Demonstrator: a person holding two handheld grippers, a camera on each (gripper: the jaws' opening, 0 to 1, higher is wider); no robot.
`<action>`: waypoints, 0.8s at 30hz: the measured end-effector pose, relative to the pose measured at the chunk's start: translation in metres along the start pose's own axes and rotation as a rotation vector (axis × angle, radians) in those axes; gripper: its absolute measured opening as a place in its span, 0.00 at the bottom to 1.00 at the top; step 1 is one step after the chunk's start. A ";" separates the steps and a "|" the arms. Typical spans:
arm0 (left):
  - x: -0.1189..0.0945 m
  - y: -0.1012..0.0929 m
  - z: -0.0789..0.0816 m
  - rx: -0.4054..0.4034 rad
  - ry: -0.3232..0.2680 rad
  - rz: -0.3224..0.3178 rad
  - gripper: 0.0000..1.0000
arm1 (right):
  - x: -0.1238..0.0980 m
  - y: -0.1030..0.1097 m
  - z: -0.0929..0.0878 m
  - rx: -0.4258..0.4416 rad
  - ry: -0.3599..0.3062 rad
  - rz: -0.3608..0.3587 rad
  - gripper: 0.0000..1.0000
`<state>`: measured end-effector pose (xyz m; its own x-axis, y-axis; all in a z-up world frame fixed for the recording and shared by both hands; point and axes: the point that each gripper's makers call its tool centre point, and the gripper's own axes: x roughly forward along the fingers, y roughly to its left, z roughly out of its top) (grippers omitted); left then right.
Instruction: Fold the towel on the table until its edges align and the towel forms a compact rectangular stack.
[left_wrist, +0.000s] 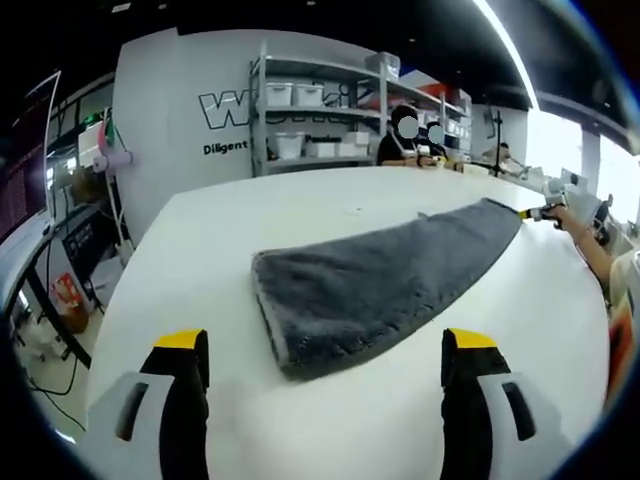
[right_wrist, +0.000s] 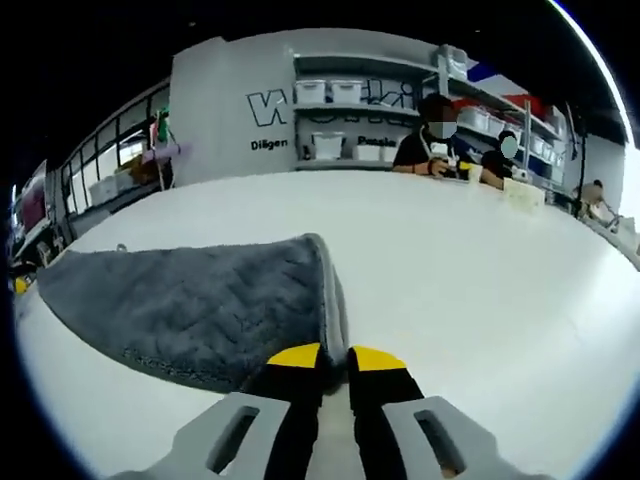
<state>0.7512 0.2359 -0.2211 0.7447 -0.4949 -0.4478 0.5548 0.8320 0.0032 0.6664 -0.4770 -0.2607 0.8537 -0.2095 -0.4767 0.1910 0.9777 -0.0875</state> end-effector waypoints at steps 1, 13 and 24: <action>0.000 0.000 0.000 0.000 0.000 0.001 0.94 | 0.000 -0.005 0.000 -0.033 0.005 -0.023 0.06; -0.001 -0.001 -0.001 -0.003 0.002 -0.006 0.94 | 0.003 -0.058 0.001 -0.257 0.051 -0.192 0.06; -0.001 -0.003 -0.002 -0.006 0.004 -0.014 0.95 | 0.004 -0.085 -0.002 -0.326 0.054 -0.231 0.06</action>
<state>0.7482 0.2337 -0.2222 0.7355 -0.5054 -0.4512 0.5630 0.8264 -0.0080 0.6524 -0.5603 -0.2566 0.7778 -0.4320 -0.4566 0.2038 0.8605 -0.4668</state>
